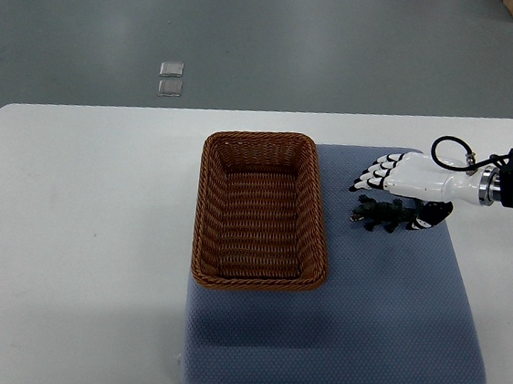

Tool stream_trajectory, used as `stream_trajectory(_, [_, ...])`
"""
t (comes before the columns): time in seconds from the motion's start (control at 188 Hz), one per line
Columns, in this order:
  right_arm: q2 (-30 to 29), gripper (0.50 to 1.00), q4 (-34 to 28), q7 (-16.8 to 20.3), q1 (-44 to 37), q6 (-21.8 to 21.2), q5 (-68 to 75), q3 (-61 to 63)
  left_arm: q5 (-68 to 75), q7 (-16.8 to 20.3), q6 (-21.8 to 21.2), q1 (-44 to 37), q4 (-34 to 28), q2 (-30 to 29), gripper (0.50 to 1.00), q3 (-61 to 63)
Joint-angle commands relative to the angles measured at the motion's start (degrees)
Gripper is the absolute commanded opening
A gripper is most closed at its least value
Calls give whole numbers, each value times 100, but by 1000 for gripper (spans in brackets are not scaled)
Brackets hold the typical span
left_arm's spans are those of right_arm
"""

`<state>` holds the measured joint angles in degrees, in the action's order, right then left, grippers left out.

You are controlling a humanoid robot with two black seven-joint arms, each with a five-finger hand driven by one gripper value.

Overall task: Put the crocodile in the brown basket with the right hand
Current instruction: 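Close the right hand fingers around the crocodile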

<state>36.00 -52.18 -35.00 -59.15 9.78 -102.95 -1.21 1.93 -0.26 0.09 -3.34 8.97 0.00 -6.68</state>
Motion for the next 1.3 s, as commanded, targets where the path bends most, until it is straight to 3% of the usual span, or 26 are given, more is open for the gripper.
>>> stream_trajectory(0.0, [-32,932,23,0,-9,6,-15,-46,0,0,0,0,0,0,1000,0])
stream_trajectory(0.785, [-568,928,727,63,-9,120,-182,-257,0,0,0,0,0,0,1000,0])
stream_trajectory(0.987, [-585,895,735,63,-9,173,-182,-424,0,0,0,0,0,0,1000,0])
stream_trajectory(1.119, [-585,825,735,63,-18,191,-314,-433,0,0,9,0,0,0,1000,0])
stream_trajectory(1.294, [-585,776,735,63,-27,191,-322,-433,0,0,0,-9,0,0,1000,0])
